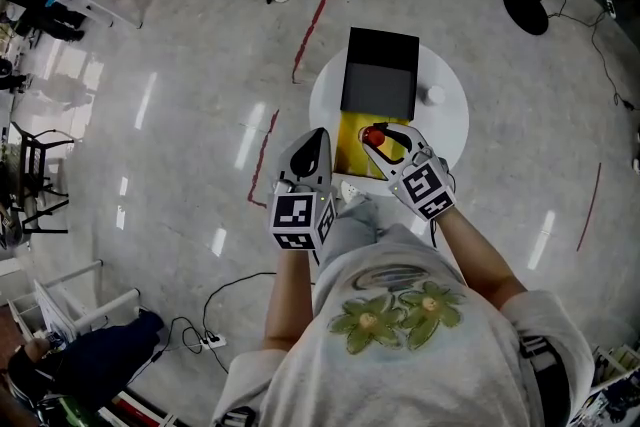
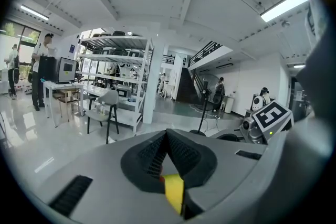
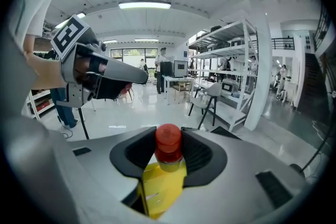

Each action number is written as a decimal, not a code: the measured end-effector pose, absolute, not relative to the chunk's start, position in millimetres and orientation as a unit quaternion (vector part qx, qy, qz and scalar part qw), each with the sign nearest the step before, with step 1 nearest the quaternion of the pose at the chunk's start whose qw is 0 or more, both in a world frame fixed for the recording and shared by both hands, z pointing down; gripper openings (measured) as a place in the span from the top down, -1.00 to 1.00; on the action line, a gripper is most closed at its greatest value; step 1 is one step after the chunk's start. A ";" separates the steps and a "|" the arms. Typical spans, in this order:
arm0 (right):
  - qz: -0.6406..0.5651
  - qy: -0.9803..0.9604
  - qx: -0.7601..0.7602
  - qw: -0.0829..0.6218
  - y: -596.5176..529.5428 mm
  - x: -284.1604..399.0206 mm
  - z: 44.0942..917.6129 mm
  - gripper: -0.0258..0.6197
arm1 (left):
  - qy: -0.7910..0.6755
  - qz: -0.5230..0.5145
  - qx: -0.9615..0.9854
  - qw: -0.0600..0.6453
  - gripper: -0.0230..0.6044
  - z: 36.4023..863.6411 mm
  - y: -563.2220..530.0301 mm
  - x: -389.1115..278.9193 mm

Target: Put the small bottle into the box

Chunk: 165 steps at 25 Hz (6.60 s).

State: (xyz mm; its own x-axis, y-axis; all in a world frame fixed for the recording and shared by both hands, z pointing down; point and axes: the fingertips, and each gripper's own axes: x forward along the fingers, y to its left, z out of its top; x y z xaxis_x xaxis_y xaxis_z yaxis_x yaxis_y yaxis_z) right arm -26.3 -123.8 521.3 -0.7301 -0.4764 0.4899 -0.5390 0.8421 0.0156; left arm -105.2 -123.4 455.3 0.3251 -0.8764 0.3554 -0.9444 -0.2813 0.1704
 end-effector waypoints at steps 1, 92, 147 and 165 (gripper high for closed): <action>0.065 -0.928 0.273 0.247 -123.5 -26.3 523.3 0.44 | -0.573 0.097 0.795 0.178 0.93 456.4 -123.2 -105.2; 0.099 -0.888 0.233 0.384 -139.4 -28.5 692.9 0.44 | -0.540 0.162 0.795 0.224 0.93 533.4 -157.6 -122.3; 0.084 -0.888 0.408 0.196 -167.8 5.8 529.6 0.91 | -0.496 0.125 0.837 0.193 0.93 506.5 -168.9 -83.3; 0.084 -0.887 0.418 0.176 -164.6 7.1 516.8 0.91 | -0.486 0.124 0.845 0.185 0.93 503.7 -166.8 -75.9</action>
State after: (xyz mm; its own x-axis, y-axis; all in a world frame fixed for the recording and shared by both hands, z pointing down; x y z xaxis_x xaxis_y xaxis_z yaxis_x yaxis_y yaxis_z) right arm 7.1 -164.6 516.8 -0.5886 -0.7123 0.3823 -0.7711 0.6367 -0.0010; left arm -75.9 -166.8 503.7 0.4974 -0.7753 0.3891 -0.8670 -0.4594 0.1929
